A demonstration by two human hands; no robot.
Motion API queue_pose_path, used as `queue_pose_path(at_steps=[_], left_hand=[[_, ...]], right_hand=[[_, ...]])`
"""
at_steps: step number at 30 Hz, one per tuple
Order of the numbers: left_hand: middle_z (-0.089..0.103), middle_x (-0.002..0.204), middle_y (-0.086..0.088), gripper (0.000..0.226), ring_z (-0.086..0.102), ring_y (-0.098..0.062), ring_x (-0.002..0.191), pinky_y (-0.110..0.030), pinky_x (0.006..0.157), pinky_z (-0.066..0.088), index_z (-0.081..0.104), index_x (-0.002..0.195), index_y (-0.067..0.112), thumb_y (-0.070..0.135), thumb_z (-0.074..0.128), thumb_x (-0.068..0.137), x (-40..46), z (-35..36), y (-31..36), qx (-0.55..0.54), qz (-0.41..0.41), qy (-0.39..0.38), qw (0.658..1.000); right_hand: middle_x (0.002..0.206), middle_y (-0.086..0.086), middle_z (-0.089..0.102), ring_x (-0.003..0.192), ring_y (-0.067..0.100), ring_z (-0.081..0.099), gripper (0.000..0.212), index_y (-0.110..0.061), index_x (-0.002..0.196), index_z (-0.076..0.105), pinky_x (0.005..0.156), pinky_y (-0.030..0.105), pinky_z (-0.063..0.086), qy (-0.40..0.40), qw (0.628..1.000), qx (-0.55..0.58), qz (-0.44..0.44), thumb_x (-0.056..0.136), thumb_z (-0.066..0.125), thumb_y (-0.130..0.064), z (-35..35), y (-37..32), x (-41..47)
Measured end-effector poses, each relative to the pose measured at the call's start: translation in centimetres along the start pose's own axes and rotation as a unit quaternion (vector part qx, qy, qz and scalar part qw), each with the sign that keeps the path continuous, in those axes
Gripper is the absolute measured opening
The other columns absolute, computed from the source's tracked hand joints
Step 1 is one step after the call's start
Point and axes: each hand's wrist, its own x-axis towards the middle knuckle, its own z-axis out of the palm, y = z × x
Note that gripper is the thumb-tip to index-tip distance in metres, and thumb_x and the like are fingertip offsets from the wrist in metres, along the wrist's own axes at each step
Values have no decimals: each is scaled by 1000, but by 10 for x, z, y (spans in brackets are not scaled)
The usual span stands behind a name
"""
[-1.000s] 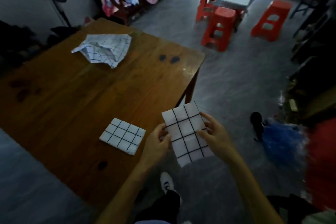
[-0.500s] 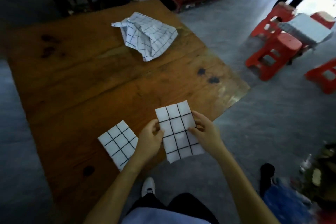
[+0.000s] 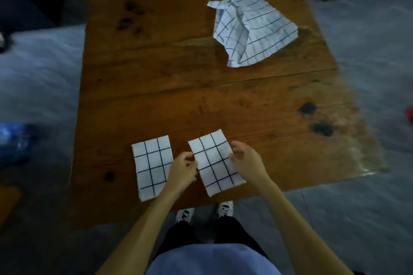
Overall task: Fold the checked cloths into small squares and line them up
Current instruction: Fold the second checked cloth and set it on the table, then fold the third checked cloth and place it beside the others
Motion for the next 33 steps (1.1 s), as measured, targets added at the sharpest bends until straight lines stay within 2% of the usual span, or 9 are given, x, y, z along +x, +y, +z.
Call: queue_pose_path(at_steps=[6,9,12,13,15,18,23,28,33], left_hand=[[57,122,-7,36,62,-18,97,-33,81,56,47,132,15,18,53,97,2,4,-2,-4,-34,95,995],[59,121,-7,33,62,-18,100,-38,90,54,49,130,17,20,52,97,-8,-7,6,-11,-17,113,993],[58,119,1,29,59,-11,100,-23,81,51,52,127,21,26,51,98,-23,-30,17,-8,33,147,989],[57,116,5,30,56,-6,96,-16,74,46,52,127,21,27,50,98,-30,-41,20,-6,46,156,987],[54,110,9,33,53,-2,92,-16,73,40,50,129,22,33,47,99,-44,-66,25,3,75,175,982],[58,113,7,37,54,-3,94,-18,73,40,49,130,23,40,45,97,-66,-114,25,18,109,211,971],[59,120,4,40,52,-4,100,-21,84,39,51,128,21,44,40,98,-112,-210,6,58,172,286,941],[59,127,1,42,54,-14,116,-21,88,37,55,128,19,44,42,98,-170,-327,-33,59,214,343,913],[57,133,-1,43,51,-18,124,-26,101,36,54,132,18,42,44,97,-227,-435,-63,70,256,376,888]], right_hand=[[136,2,55,118,18,55,45,-16,141,45,94,30,47,-41,998,-53,2,98,54,-27,-11,3,17],[138,1,54,106,14,59,45,-18,142,43,80,23,46,-59,996,-64,-21,99,53,-27,-15,-10,19],[133,-3,55,85,8,60,42,-23,140,45,63,19,45,-64,995,-57,-60,99,51,-29,-15,-43,20],[130,-4,56,87,7,60,40,-24,139,46,64,17,45,-61,993,-56,-83,100,51,-30,-13,-58,18],[128,-6,58,99,3,55,38,-24,136,49,70,13,42,-56,987,-62,-139,100,50,-32,-6,-94,12],[123,-8,60,101,1,53,35,-25,133,53,74,11,40,-49,968,-89,-230,99,51,-35,10,-150,-3],[125,-5,60,106,4,55,36,-26,131,54,86,20,46,-38,921,-153,-357,98,50,-40,67,-244,-37],[129,-2,59,110,7,54,39,-22,132,54,86,20,41,-9,881,-189,-433,99,48,-41,149,-343,-101],[134,-2,57,119,13,54,44,-22,134,53,101,33,44,6,852,-197,-486,99,44,-47,220,-436,-160]])
